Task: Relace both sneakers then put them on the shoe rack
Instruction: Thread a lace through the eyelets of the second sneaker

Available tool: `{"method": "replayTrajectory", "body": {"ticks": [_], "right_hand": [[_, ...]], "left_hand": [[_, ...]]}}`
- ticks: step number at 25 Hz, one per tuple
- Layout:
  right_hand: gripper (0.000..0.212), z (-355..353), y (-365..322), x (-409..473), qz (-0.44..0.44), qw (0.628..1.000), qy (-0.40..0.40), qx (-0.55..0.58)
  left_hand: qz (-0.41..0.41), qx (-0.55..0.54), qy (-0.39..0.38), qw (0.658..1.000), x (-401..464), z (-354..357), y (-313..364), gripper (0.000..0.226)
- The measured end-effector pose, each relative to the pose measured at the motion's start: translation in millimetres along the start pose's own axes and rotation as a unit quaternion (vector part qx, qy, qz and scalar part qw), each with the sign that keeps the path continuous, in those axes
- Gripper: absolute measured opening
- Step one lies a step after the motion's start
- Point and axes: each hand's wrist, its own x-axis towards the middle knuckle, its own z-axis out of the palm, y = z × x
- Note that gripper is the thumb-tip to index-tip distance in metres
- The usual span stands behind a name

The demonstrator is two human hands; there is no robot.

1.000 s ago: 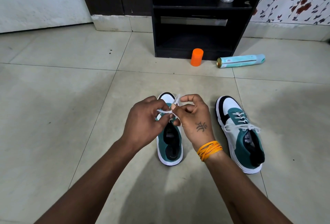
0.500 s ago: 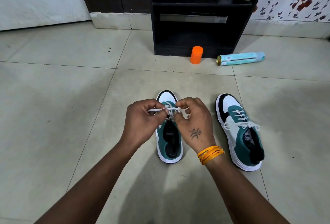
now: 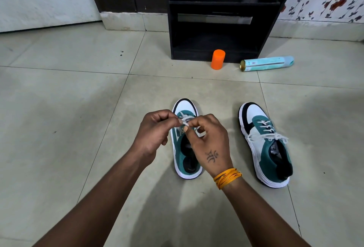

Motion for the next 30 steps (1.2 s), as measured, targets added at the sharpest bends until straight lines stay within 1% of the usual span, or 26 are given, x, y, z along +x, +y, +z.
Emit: {"method": "replayTrajectory", "body": {"ticks": [1,3,5,7,9,11,13,14,15,17,19,20,22,24,26,28,30], "right_hand": [[0.005,-0.6,-1.0,1.9,0.012,1.0,0.005,0.009],[0.01,-3.1,2.4,7.2,0.069,0.996,0.006,0.063],[0.01,-11.1,7.9,12.2,0.107,0.99,0.018,0.09],[0.01,-20.3,18.7,15.7,0.113,0.992,0.025,0.039],[0.015,-24.4,31.9,16.1,0.124,0.992,0.011,-0.033],[0.022,-24.8,45.2,14.6,0.147,0.986,-0.02,-0.077],[0.025,-20.8,56.1,10.6,0.158,0.977,-0.052,-0.129],[0.024,-18.3,59.2,8.7,0.152,0.976,-0.056,-0.144],[0.02,-15.0,60.2,7.1,0.139,0.979,-0.059,-0.14],[0.019,-8.4,56.1,6.6,0.1,0.987,-0.083,-0.094],[0.017,-0.4,52.0,7.0,0.077,0.987,-0.119,-0.074],[0.014,2.9,51.8,7.2,0.069,0.986,-0.123,-0.086],[0.008,4.8,52.0,8.1,0.065,0.987,-0.103,-0.101],[0.004,1.6,51.3,9.8,0.068,0.991,-0.085,-0.084],[0.006,-4.2,52.2,9.9,0.073,0.992,-0.075,-0.072],[0.01,-10.5,61.5,8.0,0.092,0.985,-0.076,-0.121],[0.013,-14.0,68.9,4.3,0.117,0.971,-0.11,-0.176]], "left_hand": [[0.014,0.017,-0.004,1.0,0.0,-0.9,-0.6,0.012],[0.041,0.069,-0.006,0.997,1.7,-6.1,-3.4,0.016],[0.054,0.127,0.014,0.99,7.2,-15.8,-8.8,0.019],[0.061,0.215,0.071,0.972,13.8,-26.1,-15.9,0.022],[0.051,0.292,0.122,0.947,19.4,-35.9,-29.2,0.026],[0.022,0.352,0.137,0.926,20.7,-41.1,-45.6,0.028],[-0.005,0.402,0.135,0.906,18.3,-40.7,-60.0,0.018],[-0.001,0.417,0.127,0.9,15.5,-38.1,-63.9,0.012],[0.008,0.418,0.113,0.902,13.0,-33.4,-65.6,0.016],[0.031,0.353,0.067,0.933,11.3,-21.0,-64.2,0.03],[0.059,0.313,0.032,0.947,11.9,-6.3,-57.3,0.03],[0.073,0.309,0.025,0.948,13.1,0.0,-55.0,0.026],[0.096,0.31,0.033,0.945,12.5,8.7,-52.7,0.016],[0.108,0.298,0.051,0.947,10.7,9.1,-52.3,0.013],[0.11,0.29,0.074,0.948,8.7,2.9,-51.9,0.012],[0.1,0.328,0.08,0.936,8.9,-6.6,-54.8,0.012],[0.073,0.393,0.057,0.915,8.0,-15.1,-60.1,0.014]]}}
